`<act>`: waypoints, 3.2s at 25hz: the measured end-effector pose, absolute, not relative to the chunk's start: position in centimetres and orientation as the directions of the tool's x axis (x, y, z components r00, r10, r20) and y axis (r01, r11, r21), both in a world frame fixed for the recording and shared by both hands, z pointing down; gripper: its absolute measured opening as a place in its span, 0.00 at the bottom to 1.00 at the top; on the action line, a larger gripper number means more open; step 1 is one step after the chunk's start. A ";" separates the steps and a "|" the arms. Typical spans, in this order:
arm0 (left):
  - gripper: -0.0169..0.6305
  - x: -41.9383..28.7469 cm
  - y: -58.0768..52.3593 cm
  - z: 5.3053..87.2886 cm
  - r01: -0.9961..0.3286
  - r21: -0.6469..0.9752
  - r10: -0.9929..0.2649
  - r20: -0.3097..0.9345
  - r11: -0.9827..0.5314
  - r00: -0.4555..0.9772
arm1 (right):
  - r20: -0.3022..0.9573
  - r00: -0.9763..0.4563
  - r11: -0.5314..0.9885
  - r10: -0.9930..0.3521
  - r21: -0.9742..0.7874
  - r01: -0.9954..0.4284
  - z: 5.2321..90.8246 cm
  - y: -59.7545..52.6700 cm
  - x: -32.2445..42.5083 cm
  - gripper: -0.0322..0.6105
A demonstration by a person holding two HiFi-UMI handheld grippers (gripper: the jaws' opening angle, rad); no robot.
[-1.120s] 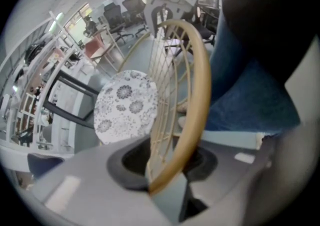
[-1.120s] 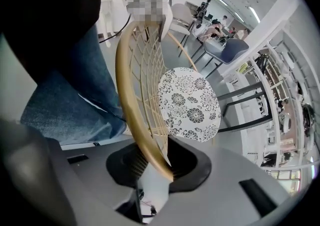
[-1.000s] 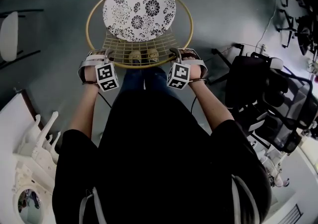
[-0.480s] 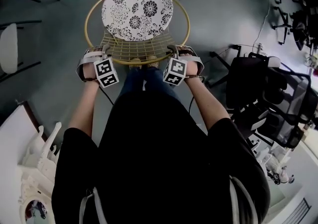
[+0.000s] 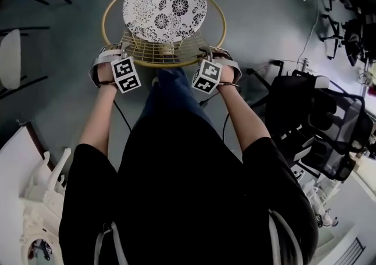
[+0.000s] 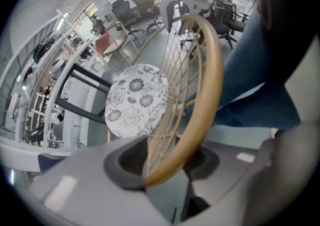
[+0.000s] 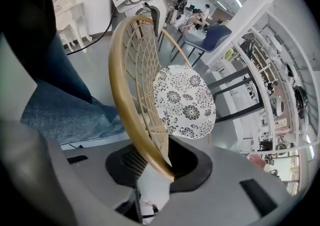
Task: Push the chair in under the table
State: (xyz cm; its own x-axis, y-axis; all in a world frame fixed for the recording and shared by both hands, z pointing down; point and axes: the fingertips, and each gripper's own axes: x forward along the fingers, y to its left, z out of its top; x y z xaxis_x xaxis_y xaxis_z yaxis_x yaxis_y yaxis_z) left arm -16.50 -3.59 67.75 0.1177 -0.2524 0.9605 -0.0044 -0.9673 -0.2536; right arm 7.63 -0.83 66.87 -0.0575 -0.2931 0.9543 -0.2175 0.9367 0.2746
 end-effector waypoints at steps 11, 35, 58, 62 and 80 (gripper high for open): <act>0.31 -15.7 -9.7 67.6 -0.008 -0.257 -0.257 0.961 -0.966 0.107 | 0.951 -0.052 0.928 -0.305 0.285 -0.240 66.8 -6.9 8.5 0.20; 0.32 -15.1 -23.6 68.0 -0.027 -0.277 -0.279 0.956 -0.960 0.087 | 0.956 -0.045 0.936 -0.291 0.275 -0.220 67.3 -20.6 9.2 0.20; 0.28 -14.5 -30.3 68.4 -0.047 -0.280 -0.281 0.959 -0.959 0.020 | 0.952 -0.062 0.936 -0.300 0.281 -0.210 67.4 -27.8 10.2 0.20; 0.28 -14.8 -30.2 68.5 -0.051 -0.274 -0.274 0.962 -0.960 0.005 | 0.952 -0.067 0.937 -0.300 0.281 -0.209 67.4 -27.7 10.0 0.20; 0.34 -14.2 -29.0 66.4 -0.102 -0.221 -0.235 0.959 -0.970 0.156 | 0.931 -0.064 0.902 -0.361 0.330 -0.278 64.9 -26.6 10.9 0.34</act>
